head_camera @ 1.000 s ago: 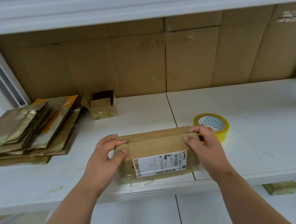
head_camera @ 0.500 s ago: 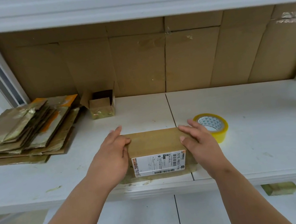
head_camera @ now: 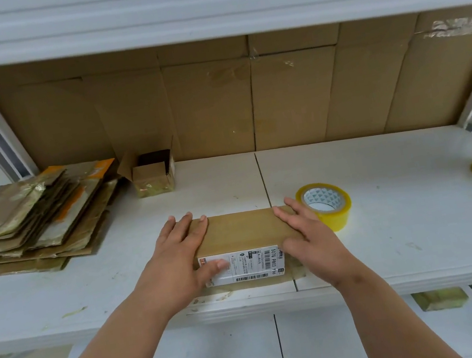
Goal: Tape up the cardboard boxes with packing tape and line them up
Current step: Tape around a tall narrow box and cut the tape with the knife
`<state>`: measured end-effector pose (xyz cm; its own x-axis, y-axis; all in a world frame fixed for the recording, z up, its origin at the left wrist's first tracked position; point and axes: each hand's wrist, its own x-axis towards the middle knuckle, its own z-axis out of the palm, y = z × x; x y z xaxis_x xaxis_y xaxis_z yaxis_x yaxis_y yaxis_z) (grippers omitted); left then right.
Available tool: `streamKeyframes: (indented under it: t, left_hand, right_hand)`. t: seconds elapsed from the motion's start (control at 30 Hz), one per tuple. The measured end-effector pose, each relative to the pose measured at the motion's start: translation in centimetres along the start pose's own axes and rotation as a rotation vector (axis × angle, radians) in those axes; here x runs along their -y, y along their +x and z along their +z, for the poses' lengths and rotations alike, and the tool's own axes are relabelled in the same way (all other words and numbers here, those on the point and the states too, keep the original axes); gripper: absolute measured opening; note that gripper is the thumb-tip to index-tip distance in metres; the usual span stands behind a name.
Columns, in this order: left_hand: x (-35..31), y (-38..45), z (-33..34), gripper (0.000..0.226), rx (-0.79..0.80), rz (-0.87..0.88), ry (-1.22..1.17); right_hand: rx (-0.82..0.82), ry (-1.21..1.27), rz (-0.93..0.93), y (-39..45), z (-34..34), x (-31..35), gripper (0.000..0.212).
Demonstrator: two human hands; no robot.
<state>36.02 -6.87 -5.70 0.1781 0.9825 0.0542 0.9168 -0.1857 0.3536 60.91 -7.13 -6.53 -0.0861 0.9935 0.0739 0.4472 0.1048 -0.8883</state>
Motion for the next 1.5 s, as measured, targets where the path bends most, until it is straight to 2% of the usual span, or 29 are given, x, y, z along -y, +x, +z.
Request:
streamKeyframes:
  t: [0.23, 0.33, 0.4, 0.47, 0.53, 0.63, 0.7, 0.77, 0.87, 0.97, 1.07, 1.17, 1.3, 1.37, 1.43, 1.5]
  left_hand:
    - [-3.6, 1.7, 1.4, 0.082, 0.047, 0.054, -0.017]
    - [-3.9, 2.5, 1.0, 0.080, 0.126, 0.038, 0.055]
    - [-4.0, 2.7, 0.4, 0.089, 0.175, 0.037, 0.094]
    - [-4.2, 2.7, 0.2, 0.093, 0.173, 0.026, 0.068]
    - [-4.4, 2.9, 0.3, 0.073, 0.159, 0.002, -0.010]
    - [-4.6, 3.2, 0.5, 0.043, 0.138, -0.022, -0.087]
    - [-4.9, 3.5, 0.2, 0.042, 0.126, -0.052, -0.178]
    - [-5.2, 3.8, -0.2, 0.044, 0.111, -0.085, -0.216]
    - [-5.7, 4.2, -0.5, 0.042, 0.064, -0.128, -0.123]
    - [-6.5, 4.5, -0.5, 0.039, -0.006, -0.129, 0.080]
    - [-7.1, 4.8, -0.5, 0.039, -0.027, -0.077, 0.205]
    - [-6.7, 5.1, 0.1, 0.031, 0.014, -0.064, 0.061]
    - [-6.3, 5.5, 0.3, 0.024, 0.008, -0.120, -0.083]
    - [-6.4, 5.5, 0.0, 0.025, 0.033, -0.098, -0.071]
    - [-6.6, 5.3, -0.5, 0.029, 0.040, -0.077, -0.088]
    - [-6.6, 4.9, -1.1, 0.031, 0.046, -0.103, -0.220]
  right_hand:
    - [-0.102, 0.011, 0.032, -0.7, -3.3, -1.4, 0.057]
    - [-0.106, 0.065, 0.028, -0.5, -4.0, -1.9, 0.043]
    - [-0.207, 0.199, 0.050, 0.0, -4.3, -2.1, 0.029]
    - [-0.380, 0.241, 0.097, 0.7, -4.9, -2.9, 0.026]
    - [-0.455, 0.110, 0.146, 1.5, -5.6, -4.2, 0.032]
    - [-0.313, -0.294, 0.169, 2.5, -6.1, -6.3, 0.045]
    - [-0.215, -0.623, 0.125, 3.1, -6.2, -7.2, 0.049]
    - [-0.172, -0.804, 0.126, 3.4, -6.3, -7.1, 0.049]
    - [-0.129, -0.929, 0.108, 3.9, -6.7, -6.4, 0.043]
    - [-0.085, -0.984, 0.122, 4.4, -7.2, -6.2, 0.046]
    - [-0.155, -0.893, 0.093, 4.2, -7.7, -6.7, 0.037]
    - [-0.280, -0.691, 0.056, 4.0, -8.4, -6.9, 0.031]
    - [-0.412, -0.323, -0.107, 3.3, -9.7, -4.4, 0.012]
    - [-0.403, -0.225, -0.218, 2.8, -10.0, -2.1, 0.002]
    - [-0.353, -0.197, -0.327, 2.1, -9.7, 0.2, 0.006]
    - [-0.280, -0.181, -0.391, 1.6, -8.8, 2.0, 0.006]
